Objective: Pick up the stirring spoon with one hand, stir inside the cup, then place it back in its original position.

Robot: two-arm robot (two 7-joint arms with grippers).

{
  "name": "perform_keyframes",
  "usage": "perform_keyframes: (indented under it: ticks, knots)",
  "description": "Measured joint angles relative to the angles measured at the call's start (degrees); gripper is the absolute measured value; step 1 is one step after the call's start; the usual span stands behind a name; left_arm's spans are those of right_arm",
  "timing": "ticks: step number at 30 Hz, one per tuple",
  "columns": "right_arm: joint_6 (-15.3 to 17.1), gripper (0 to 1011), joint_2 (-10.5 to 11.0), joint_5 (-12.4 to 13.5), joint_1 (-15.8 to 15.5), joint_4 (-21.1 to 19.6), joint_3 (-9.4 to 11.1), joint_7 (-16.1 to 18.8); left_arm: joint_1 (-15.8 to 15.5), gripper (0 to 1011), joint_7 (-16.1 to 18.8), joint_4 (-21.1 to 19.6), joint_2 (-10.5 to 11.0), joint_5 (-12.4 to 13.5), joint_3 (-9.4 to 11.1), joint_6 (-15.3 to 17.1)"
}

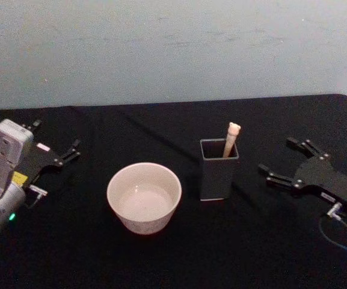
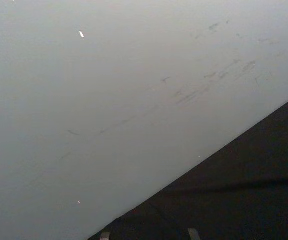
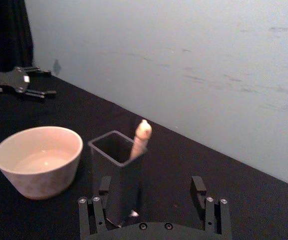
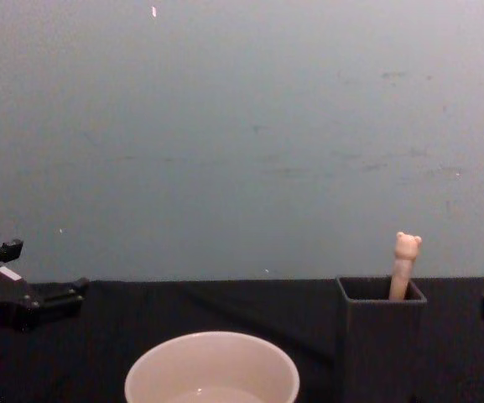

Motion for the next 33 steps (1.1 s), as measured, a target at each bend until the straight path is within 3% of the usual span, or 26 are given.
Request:
perform_keyframes:
  ticks: [19, 33]
  knots:
    - [5.6, 1000, -8.1, -3.7, 8.3, 4.4, -2.7, 0.9, 0.0, 1001, 0.0, 0.0, 0.0, 0.0, 0.0, 0.0]
    - [8.6, 1000, -12.9, -5.3, 12.5, 8.7, -3.2, 1.5, 0.0, 1002, 0.0, 0.0, 0.0, 0.0, 0.0, 0.0]
